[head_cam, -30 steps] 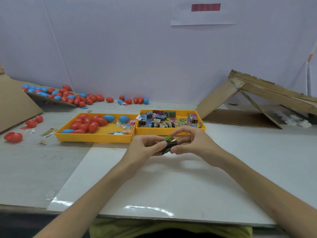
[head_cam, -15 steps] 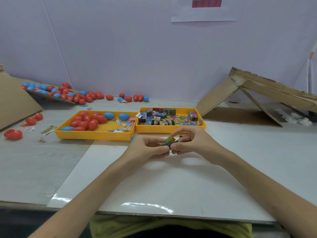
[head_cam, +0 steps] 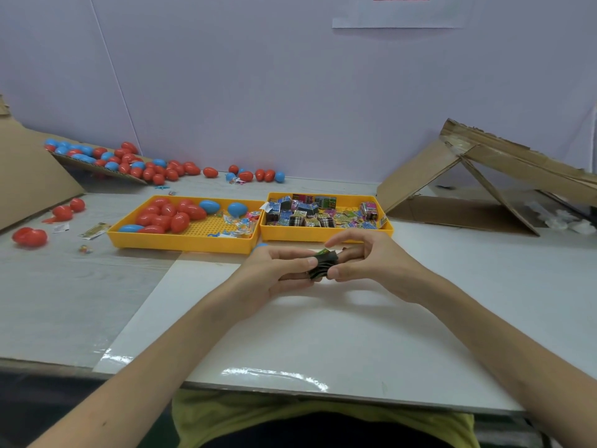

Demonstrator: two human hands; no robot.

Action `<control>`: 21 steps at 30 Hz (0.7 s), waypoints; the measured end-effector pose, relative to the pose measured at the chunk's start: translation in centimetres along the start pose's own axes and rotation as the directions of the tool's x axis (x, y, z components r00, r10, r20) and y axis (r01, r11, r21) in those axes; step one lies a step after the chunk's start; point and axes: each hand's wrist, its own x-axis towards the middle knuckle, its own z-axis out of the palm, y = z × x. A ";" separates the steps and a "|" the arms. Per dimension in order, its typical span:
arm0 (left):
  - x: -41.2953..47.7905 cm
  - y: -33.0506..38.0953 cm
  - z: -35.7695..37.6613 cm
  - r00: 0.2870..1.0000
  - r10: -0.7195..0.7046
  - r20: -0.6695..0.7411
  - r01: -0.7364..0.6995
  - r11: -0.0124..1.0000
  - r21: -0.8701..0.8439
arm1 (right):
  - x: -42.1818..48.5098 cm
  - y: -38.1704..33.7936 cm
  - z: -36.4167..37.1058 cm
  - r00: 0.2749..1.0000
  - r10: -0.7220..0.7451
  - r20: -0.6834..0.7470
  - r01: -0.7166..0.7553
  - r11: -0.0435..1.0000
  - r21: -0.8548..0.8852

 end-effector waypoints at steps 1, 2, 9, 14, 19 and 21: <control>0.0 0.0 0.0 1.000 -0.005 -0.001 0.005 1.000 -0.002 | 0.0 0.0 0.0 1.000 0.000 0.002 0.000 1.000 0.005; 0.0 0.1 0.0 1.000 -0.009 -0.001 0.009 1.000 -0.004 | 0.0 0.0 0.0 1.000 0.001 0.004 -0.001 1.000 0.013; -0.1 0.2 0.1 1.000 -0.025 0.006 0.025 0.999 -0.021 | 0.0 0.1 0.1 1.000 -0.012 -0.022 0.013 0.999 0.036; -0.1 0.3 0.1 0.999 -0.033 -0.013 0.032 0.998 -0.047 | -0.1 -0.1 0.2 0.998 -0.025 -0.050 0.025 1.000 0.004; -0.1 0.4 0.2 0.999 -0.037 -0.007 0.036 0.998 -0.058 | -0.2 -0.2 0.3 0.998 -0.037 -0.042 0.038 0.999 0.018; -0.1 0.5 0.2 0.999 -0.041 -0.004 0.040 0.997 -0.063 | -0.2 -0.2 0.3 0.998 -0.040 -0.040 0.041 0.999 0.018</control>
